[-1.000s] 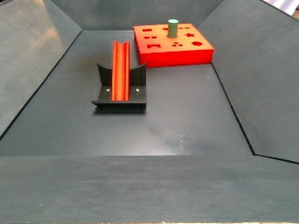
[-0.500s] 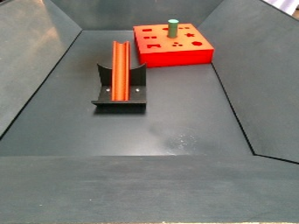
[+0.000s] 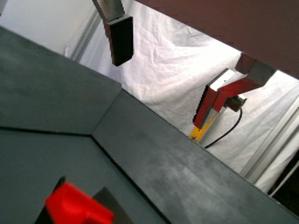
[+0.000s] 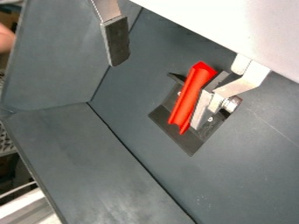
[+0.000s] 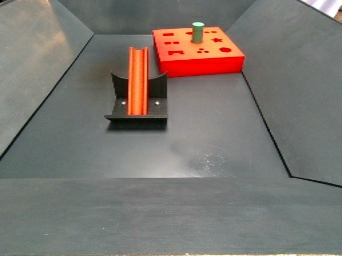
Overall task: Pick up the arch object. Move up. Place the arch object on the fixture. Regrasp the arch object. Move to above the board. Insert the arch object.
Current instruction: Regrasp the arch object.
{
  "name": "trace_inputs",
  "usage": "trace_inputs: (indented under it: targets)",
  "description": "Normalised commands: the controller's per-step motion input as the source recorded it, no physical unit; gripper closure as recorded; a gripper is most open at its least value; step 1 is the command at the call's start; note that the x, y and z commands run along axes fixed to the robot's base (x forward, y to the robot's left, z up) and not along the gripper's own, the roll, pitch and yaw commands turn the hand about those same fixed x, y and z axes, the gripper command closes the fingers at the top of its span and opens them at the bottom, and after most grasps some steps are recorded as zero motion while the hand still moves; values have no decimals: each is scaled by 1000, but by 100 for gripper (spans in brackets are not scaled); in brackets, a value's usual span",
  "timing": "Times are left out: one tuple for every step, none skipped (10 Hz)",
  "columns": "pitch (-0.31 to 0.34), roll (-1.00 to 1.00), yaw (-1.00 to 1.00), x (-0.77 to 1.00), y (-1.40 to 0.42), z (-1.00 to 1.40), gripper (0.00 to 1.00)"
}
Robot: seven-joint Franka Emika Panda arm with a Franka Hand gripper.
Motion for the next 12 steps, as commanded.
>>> trace_inputs:
  targets:
    - [-59,109,55,45,40,-1000,0]
    - [-68,91,48,47,38,-1000,0]
    - [-82,59,26,53,36,-1000,0]
    - [-83,52,12,56,37,-1000,0]
    - [-84,48,1,60,33,-1000,0]
    - [-76,52,-16,64,31,-1000,0]
    - [-67,50,-22,69,28,-1000,0]
    - [-58,51,-25,72,26,-1000,0]
    - [-39,49,-30,74,18,-859,0]
    - [-22,55,-25,72,8,-634,0]
    - [-5,57,-20,71,2,-470,0]
    - [10,54,-11,75,1,-316,0]
